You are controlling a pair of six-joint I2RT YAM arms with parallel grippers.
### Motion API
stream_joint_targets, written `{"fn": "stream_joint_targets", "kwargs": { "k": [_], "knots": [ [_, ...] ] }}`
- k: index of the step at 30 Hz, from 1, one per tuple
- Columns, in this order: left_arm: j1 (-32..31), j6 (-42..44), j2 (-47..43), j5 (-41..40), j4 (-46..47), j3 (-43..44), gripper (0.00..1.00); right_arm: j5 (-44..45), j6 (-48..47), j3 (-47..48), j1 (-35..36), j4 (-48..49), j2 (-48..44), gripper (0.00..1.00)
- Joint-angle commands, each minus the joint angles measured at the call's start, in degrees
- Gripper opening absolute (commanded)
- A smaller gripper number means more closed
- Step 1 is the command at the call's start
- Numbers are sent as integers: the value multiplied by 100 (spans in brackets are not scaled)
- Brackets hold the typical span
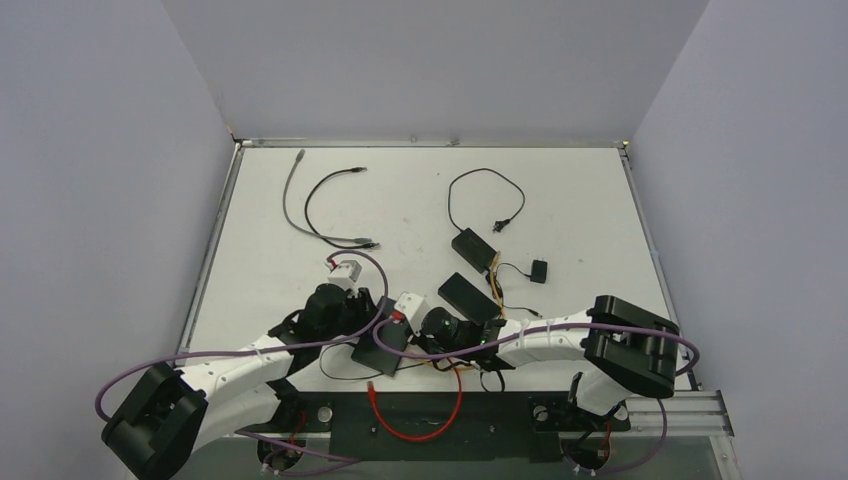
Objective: Insert the plug into the switch port
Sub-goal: Pick up the switch port at the center of the board.
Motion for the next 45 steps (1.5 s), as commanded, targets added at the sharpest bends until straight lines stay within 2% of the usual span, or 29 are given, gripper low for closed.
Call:
{"fn": "stream_joint_targets", "kwargs": {
  "k": [1,5,14,24,36,45],
  "knots": [
    [-275,-243,-114,1019,-248,471,41,227,244,77,-95,1448,-489,0],
    [-273,-317,-285,831,-523,693,53,293,385,-211,-94,1345,-760,0],
    [-263,-457,-857,299,-1547,1223,59,553,658,-847,-95,1159,-1583,0],
    [-221,-319,-1857,-278,-2353,1753,61,1012,896,-1438,-99,1087,-2516,0],
    [-204,-426,-1789,-43,-2308,1659,61,1184,1632,-1633,-90,694,-2546,0],
    [-209,-382,-1705,-34,-2169,1565,61,1665,1708,-1916,-62,384,-3884,0]
  ]
}}
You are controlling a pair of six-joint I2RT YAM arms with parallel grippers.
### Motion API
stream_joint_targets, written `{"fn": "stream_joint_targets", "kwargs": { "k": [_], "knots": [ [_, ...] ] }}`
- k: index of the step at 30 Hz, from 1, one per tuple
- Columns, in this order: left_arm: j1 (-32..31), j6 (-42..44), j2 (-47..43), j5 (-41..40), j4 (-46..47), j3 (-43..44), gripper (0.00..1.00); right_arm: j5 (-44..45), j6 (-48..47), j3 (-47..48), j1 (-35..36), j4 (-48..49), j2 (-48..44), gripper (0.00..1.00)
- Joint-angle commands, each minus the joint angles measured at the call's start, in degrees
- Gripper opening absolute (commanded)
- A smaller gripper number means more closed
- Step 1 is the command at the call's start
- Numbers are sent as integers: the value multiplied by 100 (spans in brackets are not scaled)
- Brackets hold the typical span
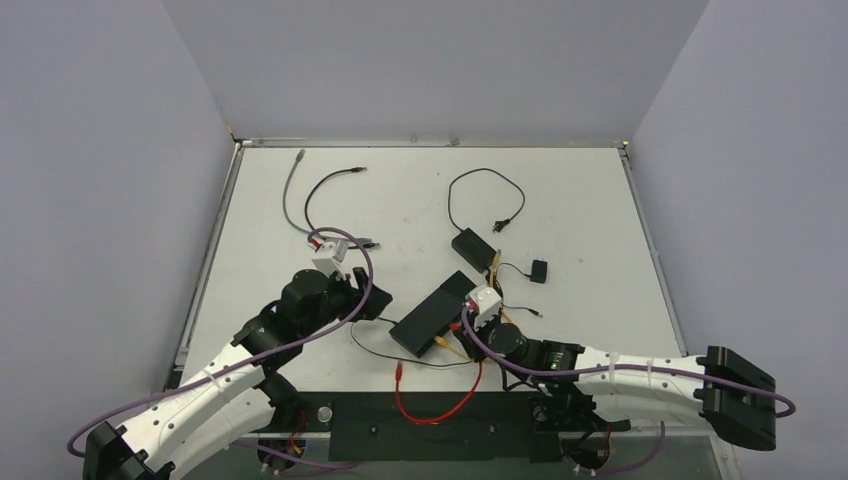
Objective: Insert the plug into the switch port
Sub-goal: Pick up the switch port at the center of the board.
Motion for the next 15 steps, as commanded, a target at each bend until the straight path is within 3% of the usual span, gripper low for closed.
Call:
{"fn": "stream_joint_targets", "kwargs": {
  "k": [1,9,15],
  "knots": [
    [15,41,34,71,253,-17,61,604,46,175,3,162,-860,0],
    [31,50,102,177,359,-106,62,1278,-496,523,0,-336,-1899,0],
    [43,87,119,212,379,-106,62,1646,-895,892,-19,-508,-1996,0]
  ]
}}
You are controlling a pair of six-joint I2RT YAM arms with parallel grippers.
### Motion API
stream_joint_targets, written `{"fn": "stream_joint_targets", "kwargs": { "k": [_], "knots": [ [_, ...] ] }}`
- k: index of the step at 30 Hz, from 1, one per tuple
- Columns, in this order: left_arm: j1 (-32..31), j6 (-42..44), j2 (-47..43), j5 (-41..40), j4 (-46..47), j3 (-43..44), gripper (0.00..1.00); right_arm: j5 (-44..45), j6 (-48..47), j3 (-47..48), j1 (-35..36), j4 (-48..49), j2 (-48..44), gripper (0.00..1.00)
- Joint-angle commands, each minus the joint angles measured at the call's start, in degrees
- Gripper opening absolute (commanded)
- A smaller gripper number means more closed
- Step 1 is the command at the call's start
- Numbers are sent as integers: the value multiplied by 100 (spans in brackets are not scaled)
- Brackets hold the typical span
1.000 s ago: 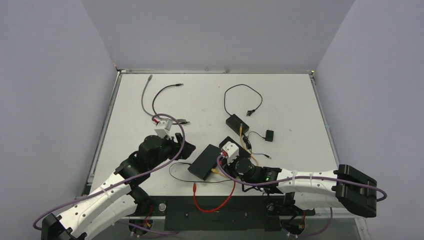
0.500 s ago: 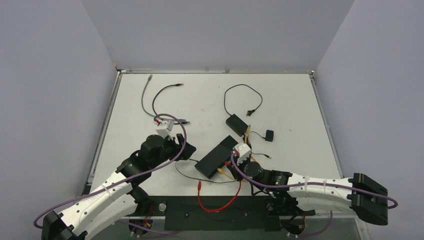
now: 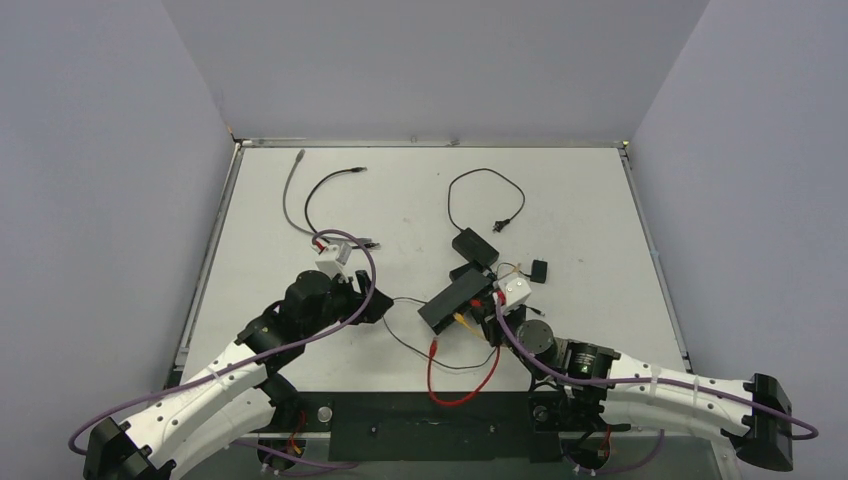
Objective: Insert the plug into the switch port
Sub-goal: Pick up the switch port at the center of the board, then place the switch port at the center of the board.
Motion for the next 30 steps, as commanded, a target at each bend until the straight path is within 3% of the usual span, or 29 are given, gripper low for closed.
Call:
{"fn": "stream_joint_targets", "kwargs": {
  "k": [1,8,12,20,30],
  "knots": [
    [43,87,5,83,335,11,62,653,-372,670,-21,576,-178,0],
    [50,98,12,94,373,-44,62,1227,-813,963,-167,574,-180,0],
    [58,104,20,119,408,-58,62,1217,-920,1144,-708,677,-64,0],
    [99,171,0,172,411,-81,62,14,-794,1523,-2439,1329,661,0],
    [191,282,-53,219,344,-88,62,-974,-681,2150,-3578,2178,2116,0]
  ]
}}
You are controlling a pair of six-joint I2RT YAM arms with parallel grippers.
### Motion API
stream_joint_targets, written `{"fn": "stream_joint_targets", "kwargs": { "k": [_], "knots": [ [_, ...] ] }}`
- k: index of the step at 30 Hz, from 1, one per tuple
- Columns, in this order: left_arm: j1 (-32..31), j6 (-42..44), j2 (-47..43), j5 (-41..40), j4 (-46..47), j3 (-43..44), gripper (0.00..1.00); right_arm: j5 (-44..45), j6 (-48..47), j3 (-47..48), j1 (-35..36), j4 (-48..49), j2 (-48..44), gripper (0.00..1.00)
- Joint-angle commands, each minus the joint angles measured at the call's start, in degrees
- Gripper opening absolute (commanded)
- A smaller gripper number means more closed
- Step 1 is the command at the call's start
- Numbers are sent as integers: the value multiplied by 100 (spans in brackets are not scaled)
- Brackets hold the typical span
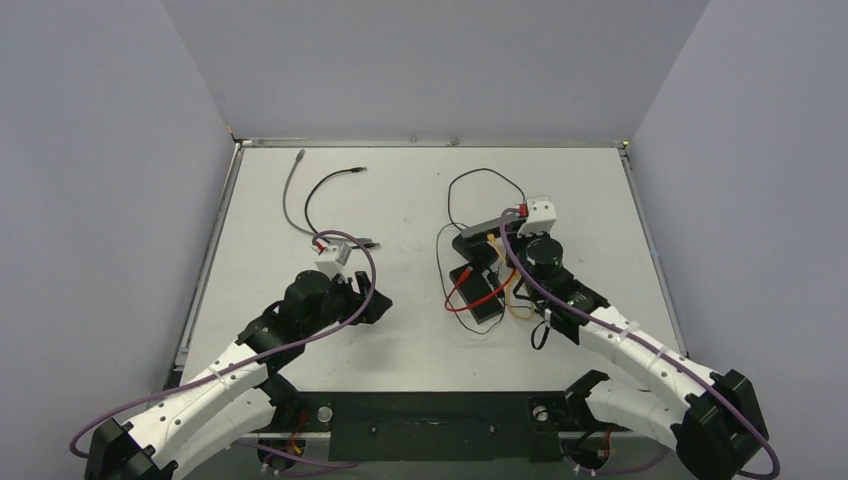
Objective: Insert the plug into the switch port
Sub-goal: Place the switch port at the center of the board.
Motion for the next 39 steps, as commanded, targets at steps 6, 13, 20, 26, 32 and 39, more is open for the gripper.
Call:
{"fn": "stream_joint_targets", "kwargs": {
  "k": [6,13,20,26,32,39],
  "knots": [
    [107,167,-68,190,247,42,62,-809,188,1279,-791,1567,1523,0],
    [168,236,-129,209,156,38,62,-1119,185,1857,-1157,1503,2508,0],
    [210,244,-109,241,171,33,62,-1318,198,2239,-1292,1267,3345,0],
    [237,244,-82,282,198,23,62,-1365,252,2670,-1337,993,4099,0],
    [264,241,-94,309,159,38,62,-1265,354,3230,-1502,329,4774,0],
    [282,219,-19,379,186,39,62,-1290,421,3767,-1659,-416,5273,25]
  ]
}}
